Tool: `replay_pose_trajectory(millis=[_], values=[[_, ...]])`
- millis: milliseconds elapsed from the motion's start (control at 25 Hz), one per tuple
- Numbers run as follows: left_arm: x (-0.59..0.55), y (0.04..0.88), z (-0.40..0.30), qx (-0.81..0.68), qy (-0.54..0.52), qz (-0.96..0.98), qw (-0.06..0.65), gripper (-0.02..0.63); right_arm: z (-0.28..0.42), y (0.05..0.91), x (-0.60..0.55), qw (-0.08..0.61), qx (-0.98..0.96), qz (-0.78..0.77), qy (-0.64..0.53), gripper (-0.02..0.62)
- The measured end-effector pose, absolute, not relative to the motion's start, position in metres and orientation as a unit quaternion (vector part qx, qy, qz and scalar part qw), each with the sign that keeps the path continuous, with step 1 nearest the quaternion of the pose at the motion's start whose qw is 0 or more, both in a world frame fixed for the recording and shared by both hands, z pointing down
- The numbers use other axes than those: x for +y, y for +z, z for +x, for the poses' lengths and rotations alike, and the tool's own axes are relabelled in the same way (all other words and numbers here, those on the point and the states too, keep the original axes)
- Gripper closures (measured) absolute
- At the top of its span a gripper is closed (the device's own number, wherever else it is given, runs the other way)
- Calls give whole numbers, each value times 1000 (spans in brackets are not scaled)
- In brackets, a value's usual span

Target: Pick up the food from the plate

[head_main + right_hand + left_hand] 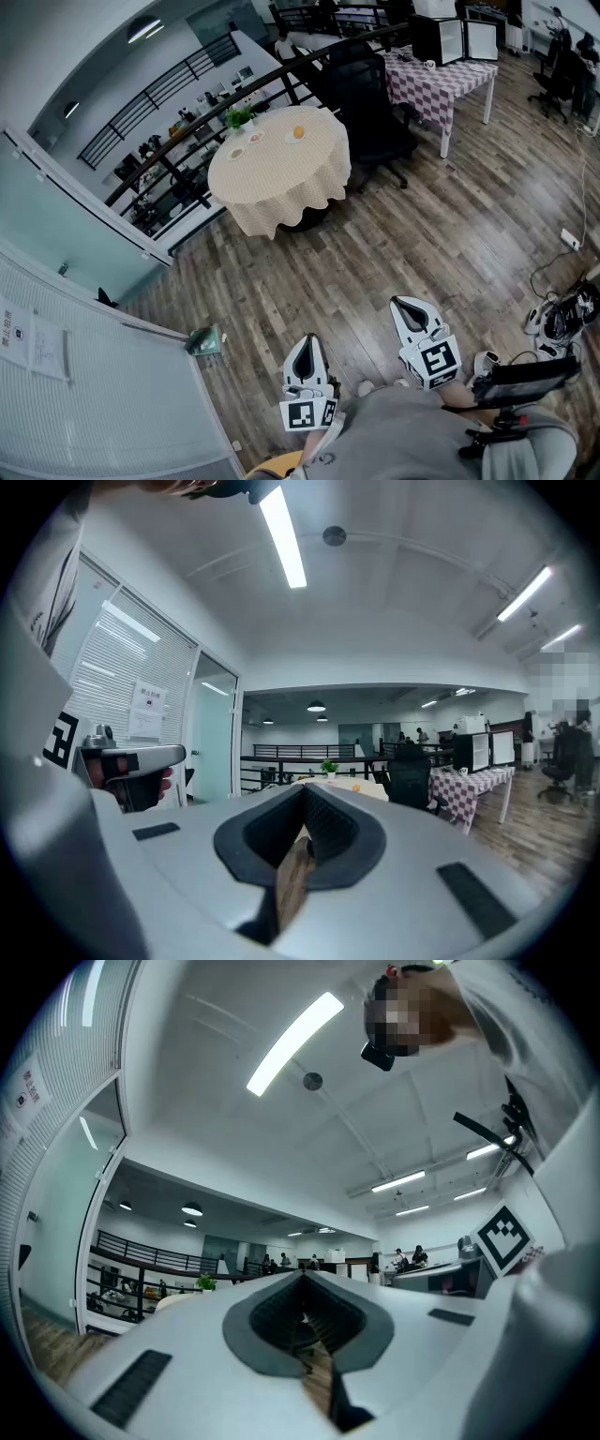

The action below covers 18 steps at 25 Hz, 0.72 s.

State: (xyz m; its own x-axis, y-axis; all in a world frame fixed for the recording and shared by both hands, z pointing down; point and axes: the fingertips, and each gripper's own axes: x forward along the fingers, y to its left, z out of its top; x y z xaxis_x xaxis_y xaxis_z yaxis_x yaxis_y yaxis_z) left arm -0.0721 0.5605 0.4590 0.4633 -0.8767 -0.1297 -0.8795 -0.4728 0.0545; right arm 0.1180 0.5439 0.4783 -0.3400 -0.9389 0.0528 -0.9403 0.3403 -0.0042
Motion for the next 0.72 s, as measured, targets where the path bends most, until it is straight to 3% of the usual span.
replay_pose_trajectory(millis=[720], values=[[562, 436, -29, 514, 78, -854, 12, 597, 151, 480, 542, -6, -835, 550, 32, 580]])
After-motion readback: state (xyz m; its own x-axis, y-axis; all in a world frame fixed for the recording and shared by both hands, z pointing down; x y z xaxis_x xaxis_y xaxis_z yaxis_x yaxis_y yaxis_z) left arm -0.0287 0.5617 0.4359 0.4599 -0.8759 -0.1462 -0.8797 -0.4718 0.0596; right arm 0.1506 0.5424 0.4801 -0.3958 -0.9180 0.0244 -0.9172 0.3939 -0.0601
